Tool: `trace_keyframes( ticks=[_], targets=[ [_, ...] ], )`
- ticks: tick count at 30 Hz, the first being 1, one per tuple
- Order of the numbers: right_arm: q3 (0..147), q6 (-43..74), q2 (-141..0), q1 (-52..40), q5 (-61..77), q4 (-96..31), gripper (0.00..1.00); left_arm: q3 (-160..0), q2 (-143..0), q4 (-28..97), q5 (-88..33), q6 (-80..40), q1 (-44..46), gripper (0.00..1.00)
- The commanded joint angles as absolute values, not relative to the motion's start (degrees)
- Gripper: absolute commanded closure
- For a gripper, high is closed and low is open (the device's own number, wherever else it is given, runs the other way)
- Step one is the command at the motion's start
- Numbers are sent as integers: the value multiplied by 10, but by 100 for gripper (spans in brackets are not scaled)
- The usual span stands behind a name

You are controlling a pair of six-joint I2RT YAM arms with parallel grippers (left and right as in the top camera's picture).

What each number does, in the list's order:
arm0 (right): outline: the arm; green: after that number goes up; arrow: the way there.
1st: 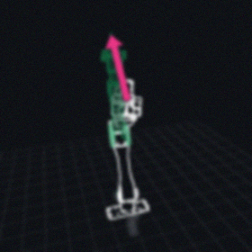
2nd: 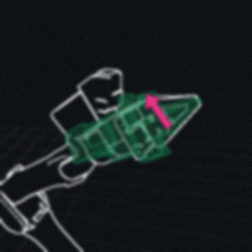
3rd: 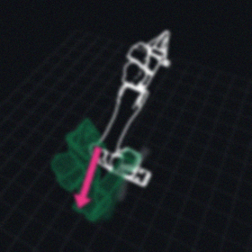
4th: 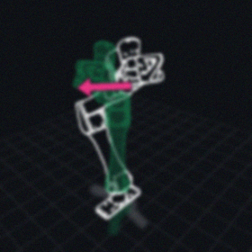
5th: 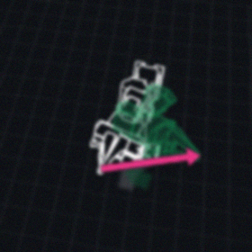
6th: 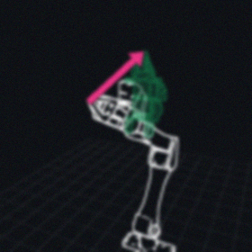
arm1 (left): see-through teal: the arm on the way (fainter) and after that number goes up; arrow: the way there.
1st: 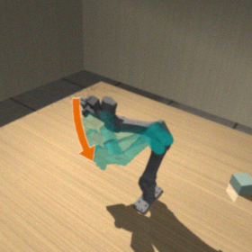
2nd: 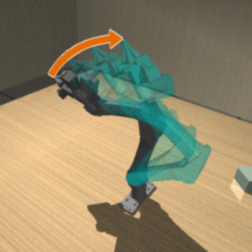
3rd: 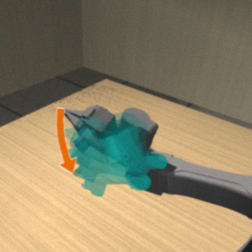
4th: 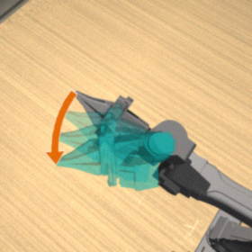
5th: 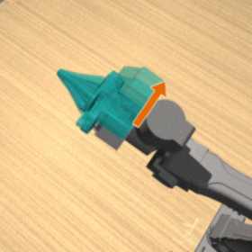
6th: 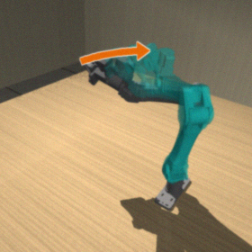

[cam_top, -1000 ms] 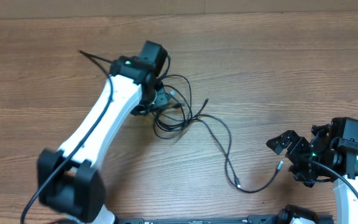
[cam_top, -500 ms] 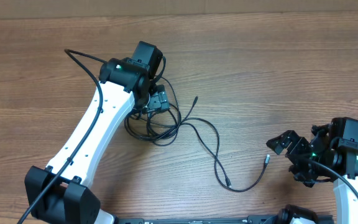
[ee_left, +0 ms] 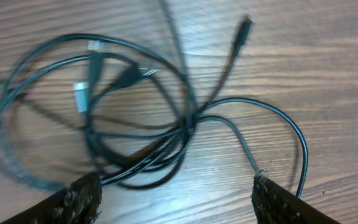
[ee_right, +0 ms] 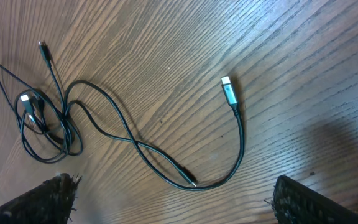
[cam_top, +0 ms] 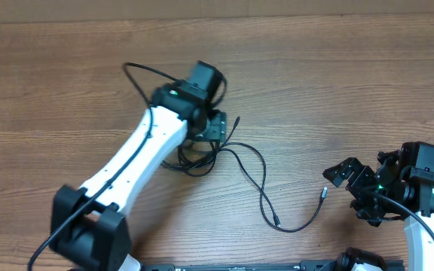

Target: Untangle cables

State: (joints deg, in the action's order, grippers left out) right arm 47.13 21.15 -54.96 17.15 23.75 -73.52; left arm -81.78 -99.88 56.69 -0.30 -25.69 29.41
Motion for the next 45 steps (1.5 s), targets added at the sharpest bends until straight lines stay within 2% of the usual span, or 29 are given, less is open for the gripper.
trace_keyframes(
  ticks=[1, 4, 10, 13, 14, 15, 17, 18, 21, 33, 45],
  targets=[
    [469, 212, -548, 169, 236, -734, 0, -810, -1035, 545, -10, -238, 310, 23],
    [469, 212, -548, 169, 236, -734, 0, -810, -1074, 527, -9, -241, 315, 24],
    [469, 212, -548, 169, 236, -734, 0, -810, -1144, 517, -6, -273, 315, 35],
    [469, 212, -548, 169, 236, -734, 0, -810, -1171, 512, -7, -288, 315, 37],
    [469, 212, -548, 169, 236, -734, 0, -810, -1177, 509, -7, -288, 315, 41],
    [469, 212, -548, 169, 236, -734, 0, -810, -1182, 508, -7, -288, 315, 52],
    [469, 212, -548, 169, 236, -734, 0, -811, -1187, 506, -6, -288, 315, 87],
    [469, 212, -548, 169, 236, -734, 0, -811, -1187, 505, -6, -287, 314, 96],
    [469, 212, -548, 169, 236, -734, 0, -825, -1181, 519, 5, -287, 312, 96],
    [469, 212, -548, 169, 236, -734, 0, -1024, -1099, 729, 5, -276, 308, 96],
    [469, 212, -549, 169, 236, -705, 0, -1032, -984, 767, 4, -177, 308, 96]
  ],
)
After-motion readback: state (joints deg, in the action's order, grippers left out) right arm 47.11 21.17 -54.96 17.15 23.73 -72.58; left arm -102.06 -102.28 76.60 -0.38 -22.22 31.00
